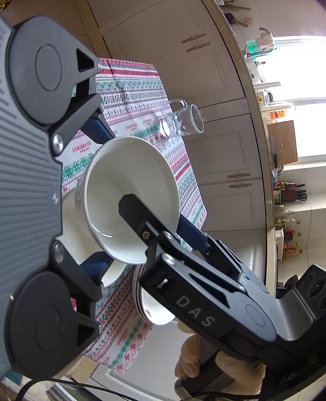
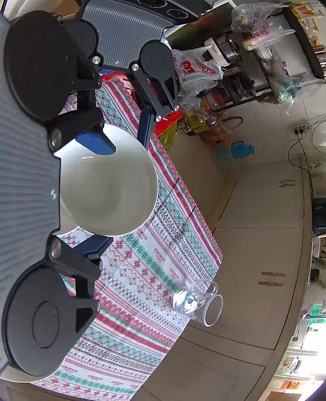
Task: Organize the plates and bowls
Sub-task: 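Lift the last bowl with the right gripper and carry it over the stacked bowls, then lower the bowl onto the stacked bowls and open the right gripper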
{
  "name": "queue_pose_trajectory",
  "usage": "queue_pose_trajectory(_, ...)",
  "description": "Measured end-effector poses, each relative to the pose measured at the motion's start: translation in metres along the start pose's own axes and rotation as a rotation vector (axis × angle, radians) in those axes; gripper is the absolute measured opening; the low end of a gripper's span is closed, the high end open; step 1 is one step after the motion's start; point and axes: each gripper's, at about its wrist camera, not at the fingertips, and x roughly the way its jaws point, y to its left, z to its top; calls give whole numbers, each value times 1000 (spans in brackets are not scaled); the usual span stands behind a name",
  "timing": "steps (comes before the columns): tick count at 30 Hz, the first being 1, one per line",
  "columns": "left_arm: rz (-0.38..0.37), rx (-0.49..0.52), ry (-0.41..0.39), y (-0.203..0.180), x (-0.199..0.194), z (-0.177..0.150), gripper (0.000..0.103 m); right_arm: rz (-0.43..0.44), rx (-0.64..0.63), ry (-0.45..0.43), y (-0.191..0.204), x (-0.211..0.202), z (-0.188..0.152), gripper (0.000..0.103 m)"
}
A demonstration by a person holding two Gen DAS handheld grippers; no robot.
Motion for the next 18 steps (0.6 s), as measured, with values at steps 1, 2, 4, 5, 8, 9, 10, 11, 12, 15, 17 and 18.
queue_pose_trajectory(1, -7, -2, 2, -2, 0, 0, 92, -2, 4, 1, -1, -2, -3, 75)
queue_pose_trajectory(2, -13, -3, 5, -4, 1, 0, 92, -2, 10, 0, -2, -3, -6, 75)
queue_pose_trajectory(4, -23, -5, 8, -7, 1, 0, 92, -3, 18, 4, -4, -5, -11, 75)
queue_pose_trajectory(5, -26, -3, 11, -10, 2, 0, 92, -3, 21, 5, -5, -6, -14, 75)
queue_pose_trajectory(8, -28, -2, 22, -14, 3, -2, 92, -2, 30, 5, -7, -7, -21, 75)
queue_pose_trajectory(9, -29, -4, 26, -15, 4, -3, 92, 2, 35, 4, -8, -7, -23, 75)
queue_pose_trajectory(10, -31, -5, 30, -15, 5, -3, 92, 5, 39, 3, -8, -7, -25, 75)
queue_pose_trajectory(11, -34, -6, 34, -17, 5, -4, 92, 7, 42, 4, -9, -6, -26, 75)
queue_pose_trajectory(12, -36, -6, 37, -18, 6, -5, 92, 9, 45, 6, -10, -5, -28, 75)
queue_pose_trajectory(15, -42, -8, 47, -19, 7, -6, 92, 12, 53, 15, -12, -2, -33, 75)
queue_pose_trajectory(17, -47, -14, 55, -19, 9, -7, 92, 15, 60, 18, -13, 0, -36, 75)
queue_pose_trajectory(18, -48, -15, 58, -20, 9, -7, 92, 17, 64, 18, -14, 0, -37, 75)
